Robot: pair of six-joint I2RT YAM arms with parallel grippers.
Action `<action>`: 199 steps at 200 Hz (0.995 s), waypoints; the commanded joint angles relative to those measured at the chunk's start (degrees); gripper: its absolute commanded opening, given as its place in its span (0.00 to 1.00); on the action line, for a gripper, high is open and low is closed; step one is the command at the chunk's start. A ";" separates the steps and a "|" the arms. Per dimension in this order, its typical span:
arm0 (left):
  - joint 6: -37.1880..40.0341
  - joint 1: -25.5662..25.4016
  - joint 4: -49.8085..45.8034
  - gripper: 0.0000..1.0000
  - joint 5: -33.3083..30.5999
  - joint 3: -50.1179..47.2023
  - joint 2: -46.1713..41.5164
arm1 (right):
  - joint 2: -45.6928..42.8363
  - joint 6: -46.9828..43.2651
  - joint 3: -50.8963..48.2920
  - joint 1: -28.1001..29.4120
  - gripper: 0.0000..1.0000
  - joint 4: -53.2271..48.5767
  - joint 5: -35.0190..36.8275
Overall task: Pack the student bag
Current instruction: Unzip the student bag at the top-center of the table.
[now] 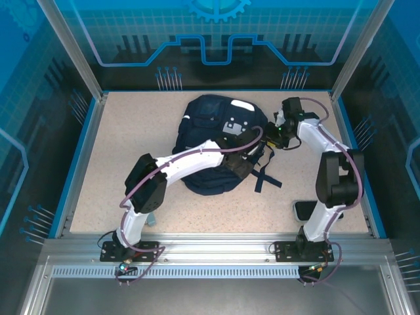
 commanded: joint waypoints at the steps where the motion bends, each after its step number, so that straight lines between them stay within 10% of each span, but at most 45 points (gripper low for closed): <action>1: 2.55 0.63 -3.77 0.69 -5.34 0.56 1.21 | 3.84 -1.30 5.20 2.60 0.45 -5.22 1.75; 153: -6.09 5.23 1.32 0.57 -1.20 -7.82 -2.04 | 17.18 -2.32 19.26 7.02 0.19 -14.73 11.46; 199: -6.47 5.48 1.76 0.57 -0.96 -8.09 -2.04 | 18.19 -3.58 21.26 6.98 0.28 -14.73 9.30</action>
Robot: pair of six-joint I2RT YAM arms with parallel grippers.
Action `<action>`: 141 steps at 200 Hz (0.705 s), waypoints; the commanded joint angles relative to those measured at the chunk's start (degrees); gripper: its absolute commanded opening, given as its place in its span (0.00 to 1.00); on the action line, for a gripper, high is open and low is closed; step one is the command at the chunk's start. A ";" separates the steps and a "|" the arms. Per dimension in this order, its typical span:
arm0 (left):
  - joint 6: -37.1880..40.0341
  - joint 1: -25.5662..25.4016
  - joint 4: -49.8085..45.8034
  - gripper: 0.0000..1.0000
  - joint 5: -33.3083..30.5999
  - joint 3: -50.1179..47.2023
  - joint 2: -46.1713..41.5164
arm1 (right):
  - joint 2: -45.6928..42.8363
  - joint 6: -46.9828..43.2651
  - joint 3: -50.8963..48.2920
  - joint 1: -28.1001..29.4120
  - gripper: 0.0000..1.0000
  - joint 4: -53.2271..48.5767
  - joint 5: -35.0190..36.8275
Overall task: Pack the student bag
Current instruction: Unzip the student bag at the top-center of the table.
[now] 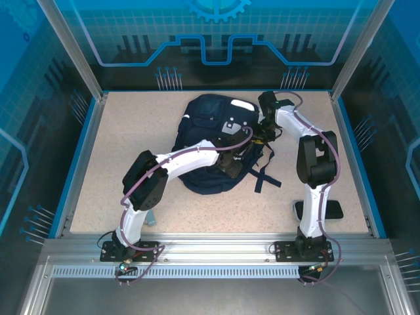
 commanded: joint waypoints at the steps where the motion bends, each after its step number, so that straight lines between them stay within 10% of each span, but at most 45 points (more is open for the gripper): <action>1: -1.98 1.91 -0.93 0.57 -1.31 -1.49 -1.34 | 2.17 -1.27 2.54 0.10 0.28 -2.34 -0.16; 81: -3.66 2.61 -0.01 0.56 0.17 -2.15 -1.18 | -2.56 -1.30 -0.29 1.15 0.00 -2.66 2.67; 141: -6.78 4.22 2.49 0.52 2.77 -3.88 -1.17 | -13.83 -1.57 -16.90 1.57 0.00 5.93 -6.78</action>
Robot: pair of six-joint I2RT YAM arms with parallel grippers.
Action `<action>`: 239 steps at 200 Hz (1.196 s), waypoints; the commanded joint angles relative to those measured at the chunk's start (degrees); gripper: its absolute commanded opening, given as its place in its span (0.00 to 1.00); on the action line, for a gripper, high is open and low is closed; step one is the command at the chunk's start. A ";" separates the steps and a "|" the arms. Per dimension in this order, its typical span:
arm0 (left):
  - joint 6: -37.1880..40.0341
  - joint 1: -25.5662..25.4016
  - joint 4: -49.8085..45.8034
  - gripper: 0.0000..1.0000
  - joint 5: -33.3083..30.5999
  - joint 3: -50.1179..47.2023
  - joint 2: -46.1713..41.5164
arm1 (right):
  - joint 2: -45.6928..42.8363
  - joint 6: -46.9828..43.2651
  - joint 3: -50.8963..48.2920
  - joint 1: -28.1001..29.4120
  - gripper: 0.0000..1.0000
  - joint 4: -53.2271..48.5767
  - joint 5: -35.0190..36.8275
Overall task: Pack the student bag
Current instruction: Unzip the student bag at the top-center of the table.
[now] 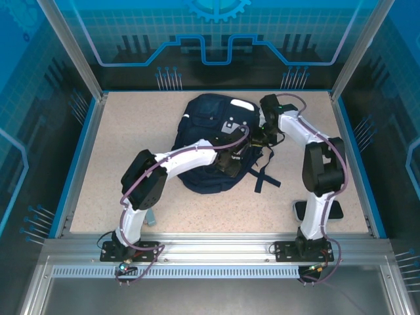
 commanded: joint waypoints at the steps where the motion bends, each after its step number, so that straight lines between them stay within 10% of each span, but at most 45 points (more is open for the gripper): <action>1: -3.75 2.83 0.53 0.52 -0.19 -2.16 -0.89 | -4.49 -0.71 -6.29 0.73 0.00 2.58 -5.71; 51: -3.93 3.42 1.22 0.51 0.94 -3.25 -2.13 | -7.53 -1.67 -7.84 0.38 0.00 2.71 -3.16; 108: -5.37 4.24 3.49 0.55 4.64 -7.46 -9.62 | 3.05 -7.51 6.89 -0.33 0.45 1.57 -1.56; 239: -9.16 8.57 5.17 0.55 4.46 -10.07 -10.64 | 16.58 -26.77 20.76 -0.91 0.48 -9.07 -9.01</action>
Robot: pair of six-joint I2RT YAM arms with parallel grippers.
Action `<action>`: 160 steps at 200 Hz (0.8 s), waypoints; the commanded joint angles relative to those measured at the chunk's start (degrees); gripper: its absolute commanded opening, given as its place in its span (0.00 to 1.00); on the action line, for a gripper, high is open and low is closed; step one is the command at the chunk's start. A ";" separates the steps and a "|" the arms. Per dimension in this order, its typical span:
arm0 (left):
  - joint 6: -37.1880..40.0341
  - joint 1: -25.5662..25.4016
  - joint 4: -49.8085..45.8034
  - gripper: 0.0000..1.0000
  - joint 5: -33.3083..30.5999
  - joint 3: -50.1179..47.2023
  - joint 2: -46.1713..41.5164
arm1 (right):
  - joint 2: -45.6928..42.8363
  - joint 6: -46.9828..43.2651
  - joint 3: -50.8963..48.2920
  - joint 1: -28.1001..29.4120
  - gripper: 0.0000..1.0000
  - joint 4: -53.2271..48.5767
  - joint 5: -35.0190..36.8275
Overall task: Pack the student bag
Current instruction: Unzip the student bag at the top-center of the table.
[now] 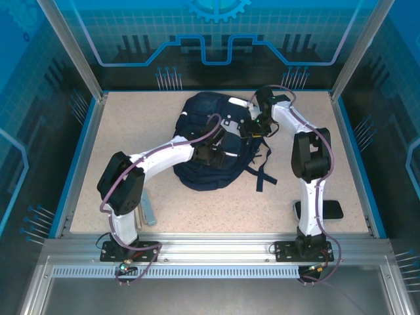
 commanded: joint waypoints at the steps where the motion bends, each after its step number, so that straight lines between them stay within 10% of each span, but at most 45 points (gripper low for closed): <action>1: -1.66 1.03 0.18 0.55 0.59 1.09 0.53 | 0.66 -6.18 0.88 -0.26 0.47 -3.80 -4.75; 71: -1.70 2.50 3.32 0.53 2.25 7.12 3.78 | -1.67 -6.47 -1.42 -0.36 0.06 -2.54 -3.69; 160: -4.95 3.53 5.11 0.33 -2.98 20.46 18.32 | -10.22 -8.54 -13.34 -0.18 0.00 3.88 -12.25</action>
